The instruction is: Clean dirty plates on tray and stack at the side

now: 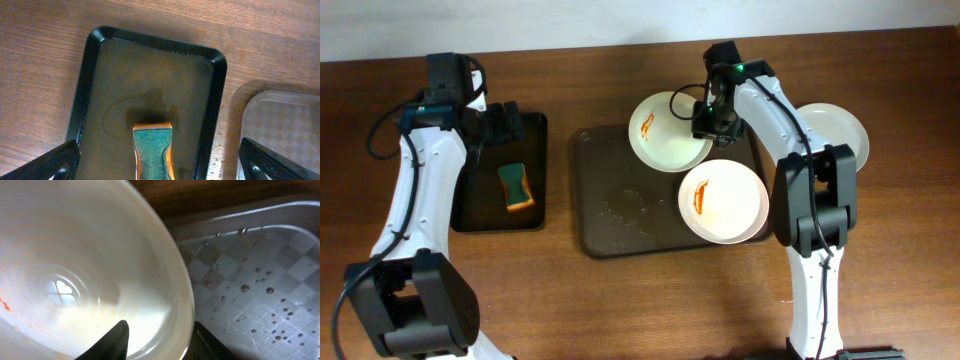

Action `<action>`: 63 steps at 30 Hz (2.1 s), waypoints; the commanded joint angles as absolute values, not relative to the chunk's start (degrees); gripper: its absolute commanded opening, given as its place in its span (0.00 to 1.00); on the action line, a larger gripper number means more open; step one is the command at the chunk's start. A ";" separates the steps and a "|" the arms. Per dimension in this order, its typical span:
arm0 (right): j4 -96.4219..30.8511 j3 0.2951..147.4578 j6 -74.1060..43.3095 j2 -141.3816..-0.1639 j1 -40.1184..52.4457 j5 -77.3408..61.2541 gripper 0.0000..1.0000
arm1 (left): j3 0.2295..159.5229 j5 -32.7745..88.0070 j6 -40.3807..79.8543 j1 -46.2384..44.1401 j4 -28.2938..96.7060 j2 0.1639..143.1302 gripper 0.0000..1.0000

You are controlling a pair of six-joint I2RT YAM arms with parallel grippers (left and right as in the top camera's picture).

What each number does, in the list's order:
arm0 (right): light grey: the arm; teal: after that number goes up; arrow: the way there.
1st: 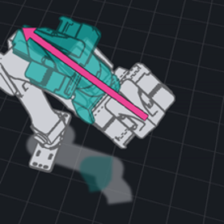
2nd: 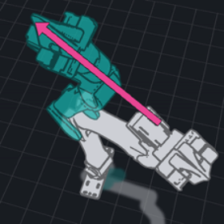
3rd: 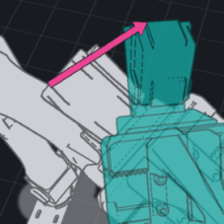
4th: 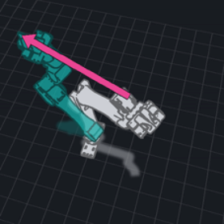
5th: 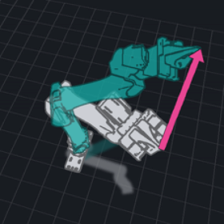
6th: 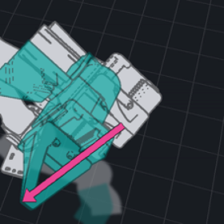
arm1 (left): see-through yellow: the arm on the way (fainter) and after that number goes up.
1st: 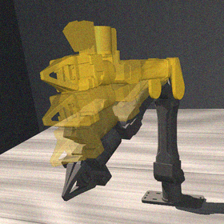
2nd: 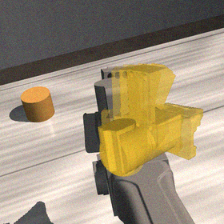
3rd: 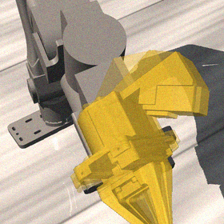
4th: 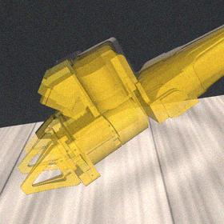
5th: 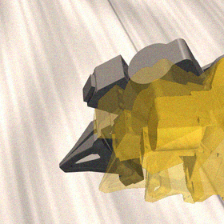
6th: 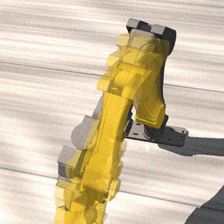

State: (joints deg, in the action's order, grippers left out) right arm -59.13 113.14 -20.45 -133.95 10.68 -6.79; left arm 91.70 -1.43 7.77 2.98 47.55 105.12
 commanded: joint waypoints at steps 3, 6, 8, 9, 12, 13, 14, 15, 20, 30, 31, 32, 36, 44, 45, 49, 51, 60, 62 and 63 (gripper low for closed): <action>-59.75 112.57 -20.29 -135.39 12.14 -2.42 0.43 | 91.92 -0.82 8.23 3.16 47.51 104.90 1.00; -58.24 110.02 -21.96 -135.39 10.57 -5.17 0.43 | 91.92 -0.84 8.23 3.16 47.51 104.92 1.00; -57.34 109.93 -21.89 -135.39 10.09 -10.11 0.37 | 91.92 -0.84 8.23 3.16 47.48 104.90 1.00; -57.25 109.93 -21.91 -135.39 10.11 -11.11 0.31 | 91.92 -0.82 8.23 3.16 47.51 104.92 1.00; -56.95 109.93 -21.89 -135.39 11.11 -14.02 0.19 | 91.92 -0.84 8.23 3.16 47.51 104.92 1.00; -56.86 109.93 -21.34 -135.39 11.73 -15.18 0.17 | 91.92 -0.82 8.25 3.16 47.51 104.90 1.00; -56.93 109.93 -21.28 -135.39 12.51 -16.19 0.10 | 91.92 -0.82 8.25 3.16 47.51 104.90 1.00; -56.95 109.93 -21.28 -135.39 13.26 -16.71 0.04 | 91.92 -0.82 8.23 3.16 47.51 104.90 1.00; -59.88 109.93 -20.34 -135.39 18.41 -17.80 0.04 | 91.92 -0.84 8.23 3.16 47.51 104.92 1.00; -72.90 109.93 -19.77 -135.39 21.71 -12.40 0.04 | 91.92 -0.78 8.25 3.16 47.46 104.90 1.00; -73.19 109.93 -19.75 -135.39 21.67 -10.94 0.04 | 91.92 -0.82 8.25 3.16 47.46 104.92 1.00; -73.47 109.93 -19.68 -135.39 21.69 -10.13 0.04 | 91.92 -0.82 8.25 3.16 47.48 104.92 1.00; -73.30 109.93 -17.82 -135.39 21.69 -8.71 0.24 | 91.88 -0.82 8.23 3.16 48.99 105.01 1.00; -71.75 109.93 -17.82 -135.39 21.74 -8.75 0.32 | 90.67 -0.78 7.18 3.16 54.85 112.99 1.00; -71.72 109.93 -17.82 -135.39 21.74 -8.75 0.33 | 90.67 -0.78 7.18 3.16 55.64 114.30 0.94; -71.46 109.93 -17.87 -135.39 21.74 -8.75 0.35 | 90.67 -0.78 7.16 3.16 59.02 119.04 0.85; -70.83 109.93 -17.87 -135.39 21.74 -8.78 0.36 | 90.67 -0.80 7.14 3.16 58.39 120.81 0.84; -70.48 109.93 -17.87 -135.39 21.74 -8.78 0.38 | 91.29 -0.82 7.18 3.16 57.69 125.56 0.00; -70.48 109.93 -17.87 -135.39 21.74 -8.78 0.38 | 92.53 -0.80 7.20 3.16 57.95 125.54 0.00; -70.48 109.93 -17.87 -135.39 21.74 -8.78 0.38 | 93.51 -0.80 7.18 3.16 57.84 125.56 0.08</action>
State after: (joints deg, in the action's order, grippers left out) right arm -70.46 110.28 -17.98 -134.45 22.06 -9.87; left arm 91.20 -0.43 7.27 2.92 57.93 124.31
